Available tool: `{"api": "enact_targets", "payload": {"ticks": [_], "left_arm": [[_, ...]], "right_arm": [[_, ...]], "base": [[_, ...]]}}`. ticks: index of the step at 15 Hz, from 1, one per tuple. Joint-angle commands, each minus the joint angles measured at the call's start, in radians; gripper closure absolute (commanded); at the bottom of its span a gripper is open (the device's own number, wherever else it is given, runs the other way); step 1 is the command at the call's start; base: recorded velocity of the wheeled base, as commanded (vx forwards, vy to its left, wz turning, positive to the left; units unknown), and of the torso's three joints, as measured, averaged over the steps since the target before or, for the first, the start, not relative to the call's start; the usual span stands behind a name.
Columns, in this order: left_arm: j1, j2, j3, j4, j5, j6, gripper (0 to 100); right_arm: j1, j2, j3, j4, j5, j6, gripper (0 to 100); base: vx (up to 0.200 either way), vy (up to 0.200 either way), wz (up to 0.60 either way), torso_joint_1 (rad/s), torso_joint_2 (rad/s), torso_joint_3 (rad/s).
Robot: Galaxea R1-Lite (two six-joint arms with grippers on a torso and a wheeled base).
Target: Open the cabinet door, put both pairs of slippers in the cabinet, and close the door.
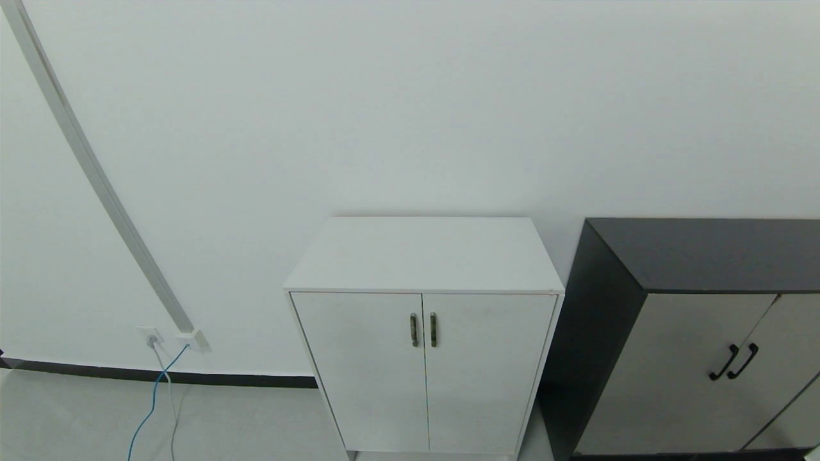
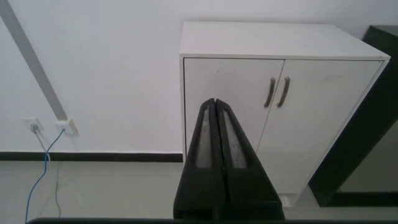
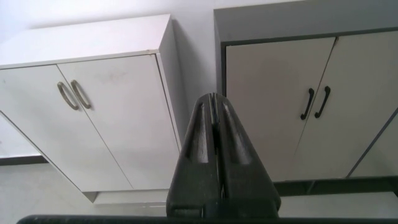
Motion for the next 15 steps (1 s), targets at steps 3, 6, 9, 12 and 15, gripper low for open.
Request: {"api": "enact_targets", "payload": {"ticks": [3, 6, 9, 12, 15], "left_arm": [[0.000, 0.000, 0.000, 0.000, 0.001, 0.000, 100], [0.000, 0.000, 0.000, 0.000, 0.001, 0.000, 100], [0.000, 0.000, 0.000, 0.000, -0.001, 0.000, 100], [0.000, 0.000, 0.000, 0.000, 0.001, 0.000, 100], [0.000, 0.000, 0.000, 0.000, 0.001, 0.000, 100]], "right_arm": [[0.000, 0.002, 0.000, 0.000, 0.000, 0.000, 100], [0.000, 0.002, 0.000, 0.000, 0.000, 0.000, 100], [0.000, 0.002, 0.000, 0.000, 0.000, -0.002, 100], [0.000, 0.002, 0.000, 0.000, 0.000, -0.002, 100], [0.000, 0.002, 0.000, 0.000, 0.000, -0.002, 100]], "base": [[0.000, 0.000, 0.00, 0.000, 0.00, 0.000], [0.000, 0.000, 0.00, 0.000, 0.00, 0.000], [0.000, 0.000, 0.00, 0.000, 0.00, 0.000], [0.000, 0.000, 0.00, 0.000, 0.00, 0.000], [0.000, 0.000, 0.00, 0.000, 0.00, 0.000]]}}
